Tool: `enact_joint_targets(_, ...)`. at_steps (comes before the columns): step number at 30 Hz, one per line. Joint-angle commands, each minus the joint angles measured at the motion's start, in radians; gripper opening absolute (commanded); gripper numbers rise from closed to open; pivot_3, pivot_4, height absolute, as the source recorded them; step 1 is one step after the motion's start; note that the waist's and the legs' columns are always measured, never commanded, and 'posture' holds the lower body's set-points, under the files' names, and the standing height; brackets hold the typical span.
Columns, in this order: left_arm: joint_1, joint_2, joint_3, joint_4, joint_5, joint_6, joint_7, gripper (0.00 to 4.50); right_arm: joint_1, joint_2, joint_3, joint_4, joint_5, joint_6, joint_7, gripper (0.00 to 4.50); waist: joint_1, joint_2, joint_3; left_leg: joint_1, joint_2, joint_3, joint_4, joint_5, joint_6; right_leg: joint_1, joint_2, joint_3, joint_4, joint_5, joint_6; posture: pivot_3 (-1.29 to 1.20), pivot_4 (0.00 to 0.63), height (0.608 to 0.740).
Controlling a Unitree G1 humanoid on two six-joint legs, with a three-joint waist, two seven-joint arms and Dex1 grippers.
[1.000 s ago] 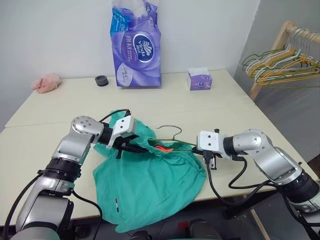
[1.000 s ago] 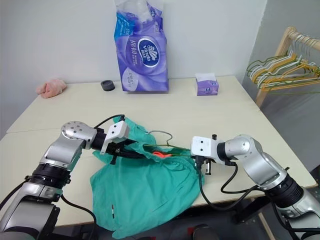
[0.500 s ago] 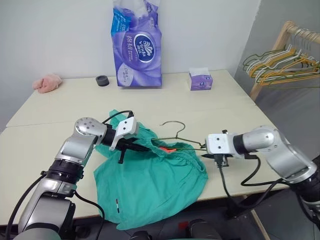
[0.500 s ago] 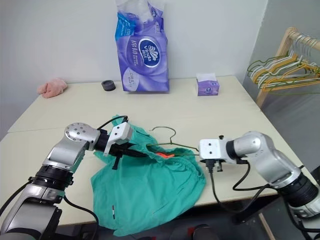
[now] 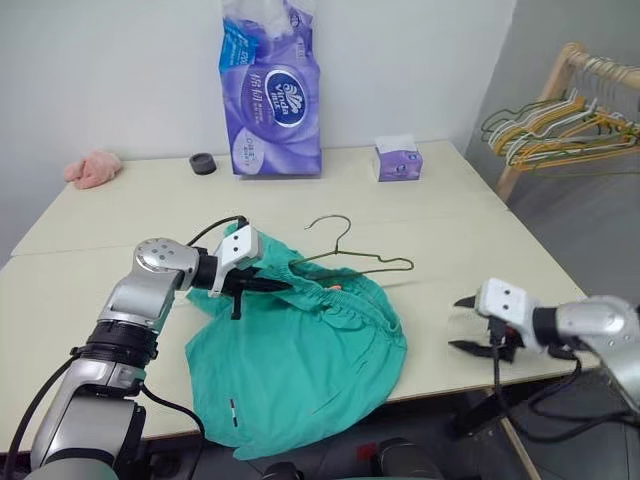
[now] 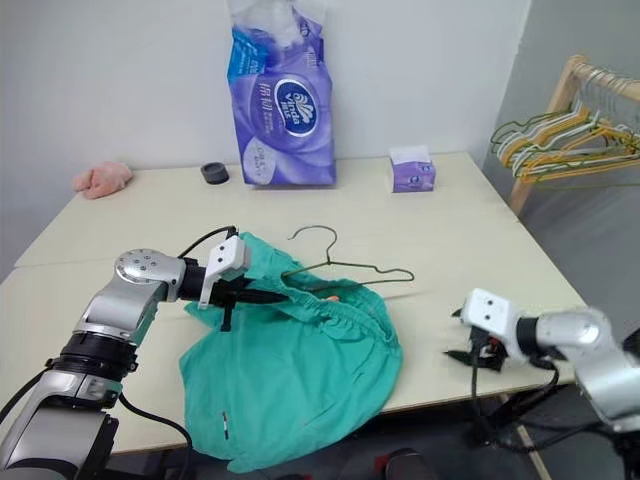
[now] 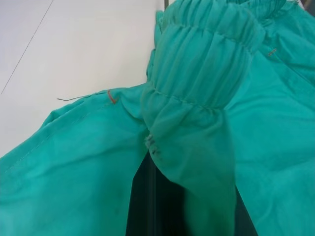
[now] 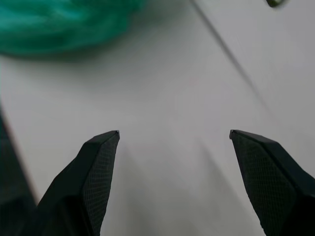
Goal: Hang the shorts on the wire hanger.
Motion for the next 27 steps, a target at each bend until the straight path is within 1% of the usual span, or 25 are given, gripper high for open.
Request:
enact_joint_targets(1,-0.005,0.015,0.043,-0.029,-0.023,0.008,0.009,0.0,0.021,0.061,-0.034,-0.149,0.087,0.177,-0.092,3.83,0.002,0.0,0.0,0.0,0.0,0.0,0.0,0.0,0.0,0.0,0.0,0.0,0.0,0.0,0.0,-0.18,0.0,0.74)
enact_joint_targets(3,0.004,0.018,0.045,-0.042,-0.027,0.014,0.009,0.0,0.02,0.139,-0.02,-0.198,0.124,0.283,-0.168,3.83,0.002,0.0,0.0,0.0,0.0,-0.001,0.001,0.0,0.0,0.0,0.0,-0.001,0.0,0.0,0.0,-0.18,0.0,0.74)
enact_joint_targets(5,0.005,0.014,0.048,-0.054,-0.03,0.024,0.011,0.0,0.01,0.201,0.01,-0.199,0.117,0.353,-0.241,3.83,0.003,0.0,0.0,0.0,-0.001,-0.002,0.001,0.0,0.0,0.001,0.0,-0.001,0.0,0.0,0.0,-0.17,0.0,0.74)
enact_joint_targets(9,0.002,0.009,0.052,-0.064,-0.035,0.036,0.016,0.0,-0.028,0.278,0.042,-0.171,0.103,0.431,-0.34,3.83,0.007,0.0,0.0,-0.001,-0.003,-0.002,0.001,0.0,0.0,0.001,-0.002,0.0,0.0,0.0,0.0,-0.17,0.0,0.74)
enact_joint_targets(13,0.006,0.008,0.057,-0.077,-0.038,0.042,0.022,0.0,-0.07,0.344,0.082,-0.146,0.106,0.489,-0.406,3.83,0.006,0.0,0.0,-0.001,-0.003,-0.003,0.002,0.0,0.0,0.001,-0.002,-0.001,0.0,0.0,0.0,-0.17,0.0,0.74)
enact_joint_targets(16,0.013,0.011,0.063,-0.087,-0.043,0.047,0.029,0.0,-0.092,0.385,0.099,-0.137,0.125,0.515,-0.428,3.21,0.006,0.0,0.0,-0.001,-0.003,-0.003,0.002,0.0,0.0,0.0,-0.002,-0.001,0.0,0.0,0.0,-0.16,0.0,0.74)
enact_joint_targets(22,0.031,0.013,0.074,-0.11,-0.054,0.062,0.044,0.0,-0.102,0.435,0.07,-0.138,0.17,0.561,-0.455,1.15,0.006,0.0,0.0,-0.001,-0.004,-0.003,0.002,0.0,0.0,0.0,-0.002,-0.001,0.0,0.0,0.0,-0.15,0.0,0.74)
enact_joint_targets(24,0.039,0.014,0.079,-0.117,-0.055,0.063,0.054,0.0,-0.106,0.418,0.042,-0.138,0.182,0.561,-0.448,0.47,0.006,0.0,0.0,-0.001,-0.004,-0.004,0.001,0.0,0.0,0.0,-0.002,-0.001,0.0,0.0,0.0,-0.15,0.0,0.74)
enact_joint_targets(25,0.042,0.016,0.081,-0.119,-0.055,0.062,0.057,0.0,-0.105,0.386,0.036,-0.146,0.183,0.555,-0.432,0.1,0.006,0.0,0.0,-0.001,-0.004,-0.004,0.001,0.0,0.0,0.0,-0.002,-0.001,0.0,0.0,0.0,-0.15,0.0,0.74)
enact_joint_targets(27,0.045,0.017,0.082,-0.12,-0.055,0.062,0.061,0.0,-0.094,0.288,0.056,-0.165,0.169,0.515,-0.381,0.02,0.009,0.0,0.0,-0.001,-0.005,-0.004,0.002,0.0,0.0,0.0,-0.003,-0.001,0.0,0.0,0.0,-0.15,0.0,0.74)
